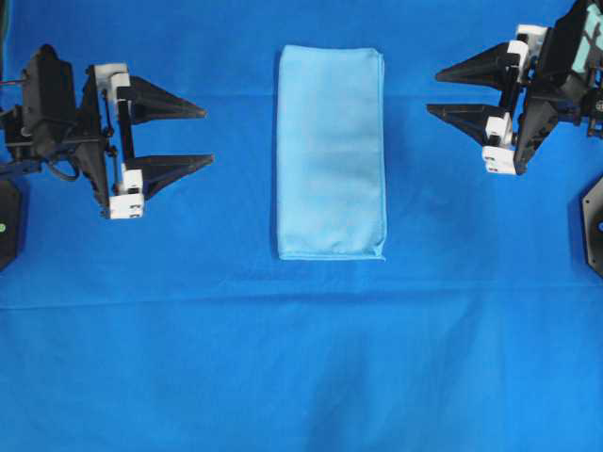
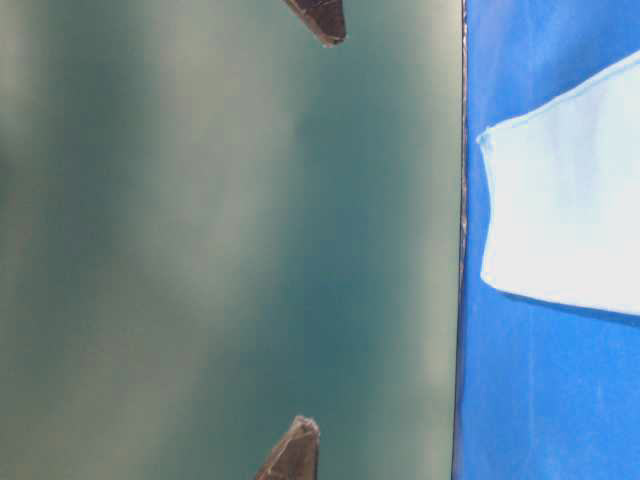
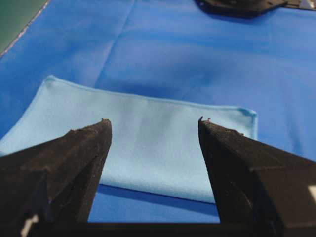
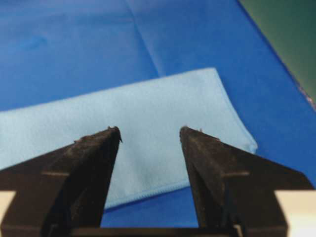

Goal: Fold the light blue towel.
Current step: 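Move both grippers to the strip's far end and grasp its corners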

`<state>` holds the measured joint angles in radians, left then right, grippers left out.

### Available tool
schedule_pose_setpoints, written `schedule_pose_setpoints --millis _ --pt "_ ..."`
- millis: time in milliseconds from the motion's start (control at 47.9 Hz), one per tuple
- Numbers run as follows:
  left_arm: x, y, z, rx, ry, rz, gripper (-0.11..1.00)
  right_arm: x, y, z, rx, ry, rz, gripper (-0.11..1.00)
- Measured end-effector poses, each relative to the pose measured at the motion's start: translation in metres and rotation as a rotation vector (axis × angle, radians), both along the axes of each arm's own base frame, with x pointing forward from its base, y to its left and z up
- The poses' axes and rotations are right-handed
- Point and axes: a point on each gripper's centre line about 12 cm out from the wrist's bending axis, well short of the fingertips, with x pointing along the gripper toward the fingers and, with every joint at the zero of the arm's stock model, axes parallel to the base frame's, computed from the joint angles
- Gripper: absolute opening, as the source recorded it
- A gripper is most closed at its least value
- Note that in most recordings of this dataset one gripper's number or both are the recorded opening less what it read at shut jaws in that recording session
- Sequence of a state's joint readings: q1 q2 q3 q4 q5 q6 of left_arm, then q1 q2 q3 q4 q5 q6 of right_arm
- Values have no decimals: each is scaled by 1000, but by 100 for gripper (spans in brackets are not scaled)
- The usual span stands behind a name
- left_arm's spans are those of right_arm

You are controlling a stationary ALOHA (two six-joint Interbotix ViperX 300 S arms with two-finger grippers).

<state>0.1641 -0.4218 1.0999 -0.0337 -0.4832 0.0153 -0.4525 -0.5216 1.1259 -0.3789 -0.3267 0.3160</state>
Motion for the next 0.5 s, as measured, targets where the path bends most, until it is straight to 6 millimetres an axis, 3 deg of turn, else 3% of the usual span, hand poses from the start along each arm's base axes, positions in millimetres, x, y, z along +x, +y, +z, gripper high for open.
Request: schedule_pose_setpoints --millis 313,501 --pt "7 2 -1 -1 6 5 68 4 -2 0 1 6 0 57" --pt "25 23 -3 -4 27 61 68 12 -25 -4 9 71 -64 57"
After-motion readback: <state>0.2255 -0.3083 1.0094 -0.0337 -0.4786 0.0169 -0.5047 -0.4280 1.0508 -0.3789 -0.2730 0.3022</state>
